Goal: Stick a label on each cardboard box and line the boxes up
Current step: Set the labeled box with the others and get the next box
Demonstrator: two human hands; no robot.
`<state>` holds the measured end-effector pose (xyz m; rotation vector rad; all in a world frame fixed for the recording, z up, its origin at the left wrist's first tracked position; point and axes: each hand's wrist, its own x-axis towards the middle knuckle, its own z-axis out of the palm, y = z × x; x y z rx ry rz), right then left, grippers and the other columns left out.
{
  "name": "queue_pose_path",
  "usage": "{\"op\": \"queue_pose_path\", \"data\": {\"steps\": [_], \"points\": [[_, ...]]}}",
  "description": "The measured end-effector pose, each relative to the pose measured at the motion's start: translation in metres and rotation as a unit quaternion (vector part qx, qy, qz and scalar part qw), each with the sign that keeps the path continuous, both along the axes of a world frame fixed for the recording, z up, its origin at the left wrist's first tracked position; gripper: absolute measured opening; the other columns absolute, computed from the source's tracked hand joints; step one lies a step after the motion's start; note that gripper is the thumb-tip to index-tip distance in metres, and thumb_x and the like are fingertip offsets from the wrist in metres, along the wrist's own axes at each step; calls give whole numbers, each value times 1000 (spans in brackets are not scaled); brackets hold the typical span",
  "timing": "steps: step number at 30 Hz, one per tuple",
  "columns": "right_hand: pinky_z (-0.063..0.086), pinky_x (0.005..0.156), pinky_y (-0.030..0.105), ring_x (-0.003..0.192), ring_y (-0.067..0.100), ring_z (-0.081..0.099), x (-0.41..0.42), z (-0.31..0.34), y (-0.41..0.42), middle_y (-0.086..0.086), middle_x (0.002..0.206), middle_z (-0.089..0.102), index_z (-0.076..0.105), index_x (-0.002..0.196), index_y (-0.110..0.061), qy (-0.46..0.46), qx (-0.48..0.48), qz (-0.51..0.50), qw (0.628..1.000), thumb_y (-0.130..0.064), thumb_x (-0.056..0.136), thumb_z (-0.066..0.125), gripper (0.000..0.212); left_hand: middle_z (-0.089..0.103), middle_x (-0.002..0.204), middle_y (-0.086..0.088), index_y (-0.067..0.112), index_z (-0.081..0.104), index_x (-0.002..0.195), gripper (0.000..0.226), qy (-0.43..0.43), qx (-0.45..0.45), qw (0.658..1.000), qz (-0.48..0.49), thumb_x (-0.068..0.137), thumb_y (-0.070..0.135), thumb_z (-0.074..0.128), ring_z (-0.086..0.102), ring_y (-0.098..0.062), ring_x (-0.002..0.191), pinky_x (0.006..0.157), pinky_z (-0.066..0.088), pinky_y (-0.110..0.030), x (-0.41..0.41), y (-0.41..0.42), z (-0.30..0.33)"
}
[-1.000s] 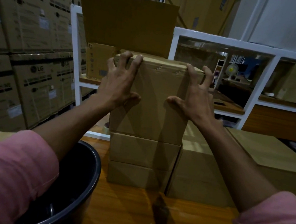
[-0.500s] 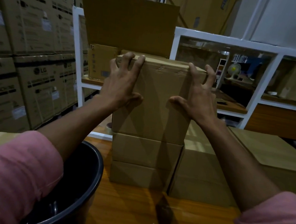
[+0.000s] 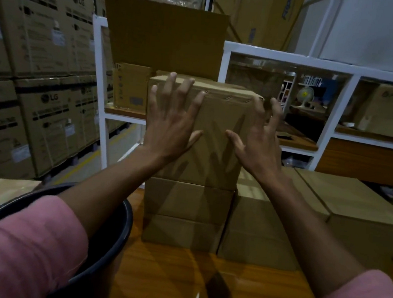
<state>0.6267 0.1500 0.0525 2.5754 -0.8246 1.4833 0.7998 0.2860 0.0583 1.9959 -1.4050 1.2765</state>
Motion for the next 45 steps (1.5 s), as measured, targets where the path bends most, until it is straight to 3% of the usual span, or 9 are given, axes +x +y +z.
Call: {"op": "queue_pose_path", "data": {"steps": [7, 10, 13, 19, 22, 24, 30, 34, 45], "points": [[58, 85, 47, 132, 34, 41, -30, -51, -2, 13, 152, 20, 25, 152, -24, -22, 29, 12, 999, -42, 90, 71, 79, 26, 159, -16, 21, 37, 146, 77, -14, 36, 996, -78, 83, 52, 68, 12, -42, 151, 116, 19, -63, -66, -21, -42], [54, 88, 42, 126, 32, 46, -52, -74, -12, 13, 146, 28, 35, 148, -21, 13, 42, 12, 999, -43, 95, 62, 63, 26, 158, -14, 21, 39, 145, 73, -1, 75, 991, -107, 84, 49, 69, 14, -39, 150, 116, 21, -61, -93, -33, -71], [49, 99, 48, 125, 30, 45, -81, -97, -28, 14, 139, 40, 48, 141, -15, 85, 68, -2, 994, -37, 99, 58, 48, 32, 155, -14, 18, 43, 143, 67, 8, 136, 982, -132, 86, 42, 69, 19, -38, 148, 113, 25, -58, -120, -47, -102], [28, 117, 50, 147, 37, 26, -141, -133, -64, 16, 161, 26, 32, 155, -22, 268, 99, -99, 953, -31, 92, 67, 73, 24, 160, -15, 17, 37, 148, 57, -21, 290, 946, -146, 99, 43, 49, 12, -37, 150, 117, 15, -59, -161, -63, -165], [15, 122, 50, 154, 36, 12, -149, -145, -80, 12, 168, 11, 21, 159, -27, 322, 138, -88, 933, -32, 93, 65, 79, 0, 168, -14, 16, 30, 153, 60, -10, 321, 940, -113, 101, 42, 45, -4, -37, 154, 120, 4, -60, -170, -70, -180], [13, 122, 52, 154, 35, 12, -149, -153, -87, 10, 167, 15, 20, 159, -28, 341, 117, -87, 929, -30, 95, 63, 77, -10, 168, -15, 16, 34, 151, 57, 6, 310, 946, -95, 101, 40, 45, -11, -37, 154, 120, 2, -60, -171, -76, -182], [20, 116, 51, 148, 35, 31, -140, -162, -104, 10, 158, 40, 42, 152, -25, 279, 82, -62, 955, -12, 98, 51, 56, -5, 168, -17, 18, 47, 141, 51, 23, 307, 951, -41, 97, 42, 48, -10, -40, 153, 119, 1, -60, -173, -94, -182], [12, 121, 49, 150, 30, 25, -141, -163, -117, 5, 161, 34, 34, 155, -30, 290, 81, -54, 952, -14, 99, 52, 61, -2, 168, -15, 20, 47, 141, 49, 47, 309, 950, -25, 97, 43, 50, -8, -46, 152, 121, 3, -62, -173, -100, -185], [9, 122, 56, 149, 37, 25, -144, -167, -114, 11, 160, 34, 37, 153, -26, 272, 66, -26, 960, -14, 98, 52, 58, 26, 158, -16, 13, 57, 128, 37, 85, 271, 959, 23, 94, 28, 56, 27, -45, 144, 108, 29, -65, -188, -109, -177]]}}
